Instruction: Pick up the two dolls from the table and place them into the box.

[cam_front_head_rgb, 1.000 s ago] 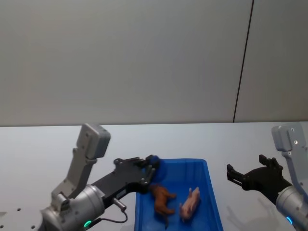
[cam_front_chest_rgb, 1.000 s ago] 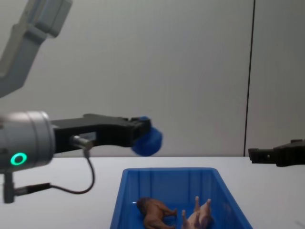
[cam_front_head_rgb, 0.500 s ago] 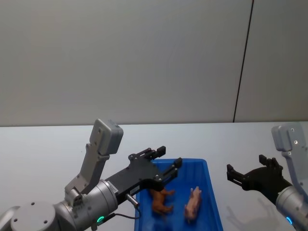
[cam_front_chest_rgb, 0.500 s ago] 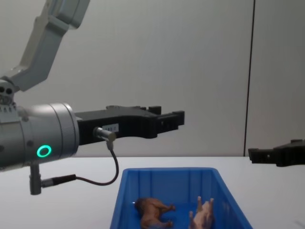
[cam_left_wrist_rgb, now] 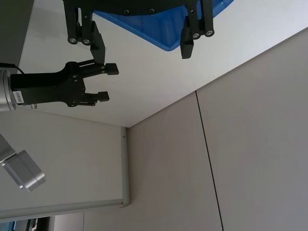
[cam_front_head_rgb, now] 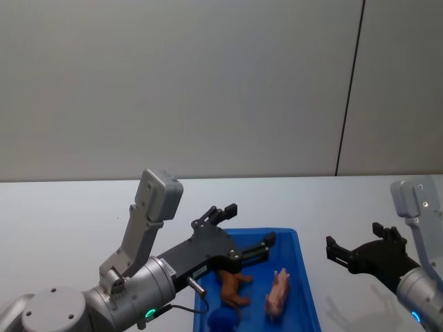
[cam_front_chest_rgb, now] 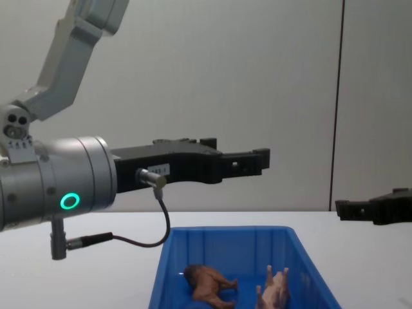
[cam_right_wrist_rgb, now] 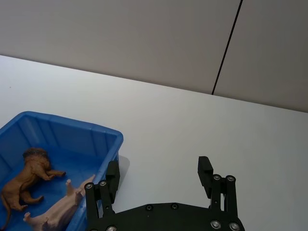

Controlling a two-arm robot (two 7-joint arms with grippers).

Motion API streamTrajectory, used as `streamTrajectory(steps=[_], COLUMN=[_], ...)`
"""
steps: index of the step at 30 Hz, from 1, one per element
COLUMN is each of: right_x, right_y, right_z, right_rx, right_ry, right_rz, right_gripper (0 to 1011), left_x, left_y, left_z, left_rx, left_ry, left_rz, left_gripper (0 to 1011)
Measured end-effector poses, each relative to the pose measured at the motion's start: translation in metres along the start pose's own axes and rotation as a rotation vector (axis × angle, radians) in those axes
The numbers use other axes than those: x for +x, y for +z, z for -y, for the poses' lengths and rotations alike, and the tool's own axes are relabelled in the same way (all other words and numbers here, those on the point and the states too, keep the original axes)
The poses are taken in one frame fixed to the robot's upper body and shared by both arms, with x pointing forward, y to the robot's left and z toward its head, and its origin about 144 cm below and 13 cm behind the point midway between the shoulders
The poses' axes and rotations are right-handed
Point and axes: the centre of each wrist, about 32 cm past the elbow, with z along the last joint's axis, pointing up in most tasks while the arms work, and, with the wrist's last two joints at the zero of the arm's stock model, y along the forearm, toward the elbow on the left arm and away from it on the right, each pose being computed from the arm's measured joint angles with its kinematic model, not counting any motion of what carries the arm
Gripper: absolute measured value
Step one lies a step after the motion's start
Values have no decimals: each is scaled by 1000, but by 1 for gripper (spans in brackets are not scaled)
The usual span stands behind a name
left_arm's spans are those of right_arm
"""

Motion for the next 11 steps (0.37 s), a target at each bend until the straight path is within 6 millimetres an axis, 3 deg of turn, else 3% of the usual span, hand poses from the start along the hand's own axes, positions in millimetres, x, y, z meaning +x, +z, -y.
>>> streamTrajectory(steps=[11], right_x=[0], right_y=[0], right_z=[0], right_rx=[0], right_ry=[0], right_rz=[0], right_gripper=[1001], left_x=[0], left_y=[0], left_z=[2], left_rx=[-3], left_ry=[-5], left_rz=[0], left_gripper=[1001])
